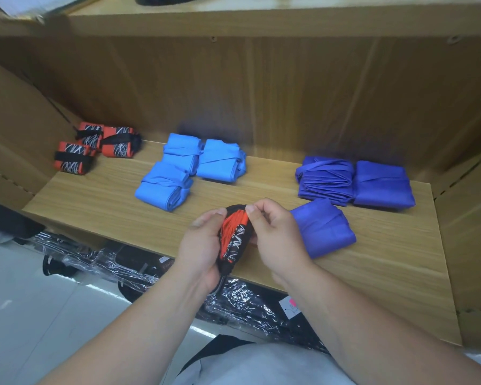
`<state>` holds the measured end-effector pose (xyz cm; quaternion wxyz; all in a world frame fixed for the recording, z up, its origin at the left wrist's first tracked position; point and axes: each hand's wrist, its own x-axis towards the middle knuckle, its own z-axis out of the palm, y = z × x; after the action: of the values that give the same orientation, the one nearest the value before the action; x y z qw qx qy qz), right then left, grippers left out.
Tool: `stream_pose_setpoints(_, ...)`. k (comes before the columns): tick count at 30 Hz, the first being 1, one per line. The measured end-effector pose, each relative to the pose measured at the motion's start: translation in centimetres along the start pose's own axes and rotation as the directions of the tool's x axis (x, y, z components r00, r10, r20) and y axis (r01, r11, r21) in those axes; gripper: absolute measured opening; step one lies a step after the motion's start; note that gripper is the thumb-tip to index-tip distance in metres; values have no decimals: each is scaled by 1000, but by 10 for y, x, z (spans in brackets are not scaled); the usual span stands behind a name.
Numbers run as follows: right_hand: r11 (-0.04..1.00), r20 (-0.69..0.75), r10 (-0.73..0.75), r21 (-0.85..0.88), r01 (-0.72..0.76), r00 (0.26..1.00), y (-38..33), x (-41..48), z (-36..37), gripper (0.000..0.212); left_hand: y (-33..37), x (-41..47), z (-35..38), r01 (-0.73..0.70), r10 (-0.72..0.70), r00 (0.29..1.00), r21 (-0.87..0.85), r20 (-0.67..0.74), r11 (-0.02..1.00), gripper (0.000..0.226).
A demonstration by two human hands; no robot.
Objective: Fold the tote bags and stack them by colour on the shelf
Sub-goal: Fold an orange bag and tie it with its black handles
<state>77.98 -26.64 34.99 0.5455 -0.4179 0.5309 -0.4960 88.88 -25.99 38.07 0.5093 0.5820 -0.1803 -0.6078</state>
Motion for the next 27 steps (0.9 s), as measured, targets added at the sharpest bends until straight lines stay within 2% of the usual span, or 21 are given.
stream_pose_setpoints(4,969,30,138,202,-142,990,-5,0,-1,19,2,-1,0,-63,62,997,27,40,998,12)
stream_pose_setpoints(7,951,75,152,262,-166,986,-6,-1,-3,17,4,-1,-6,-107,103,992,65,66,992,13)
stream_pose_setpoints(14,930,111,135,328,-165,985,-6,-4,3,19,4,-3,-21,-189,183,981,119,65,975,13)
stream_pose_setpoints(18,918,53,117,375,-129,992,-9,-4,12,19,7,6,-29,-234,212,965,148,153,961,7)
stream_pose_setpoints(21,922,-4,85,381,-77,996,-12,-2,23,17,9,14,-36,-265,180,942,299,284,916,21)
stream_pose_setpoints(23,936,-32,55,350,-40,998,-13,1,31,15,12,20,-43,-345,222,915,369,336,863,32)
stream_pose_setpoints(25,942,-26,50,333,-39,998,-15,3,40,14,19,27,-53,-400,280,899,368,338,840,38)
stream_pose_setpoints(27,934,8,86,348,-83,996,-19,4,51,17,29,31,-65,-438,315,879,346,359,830,33)
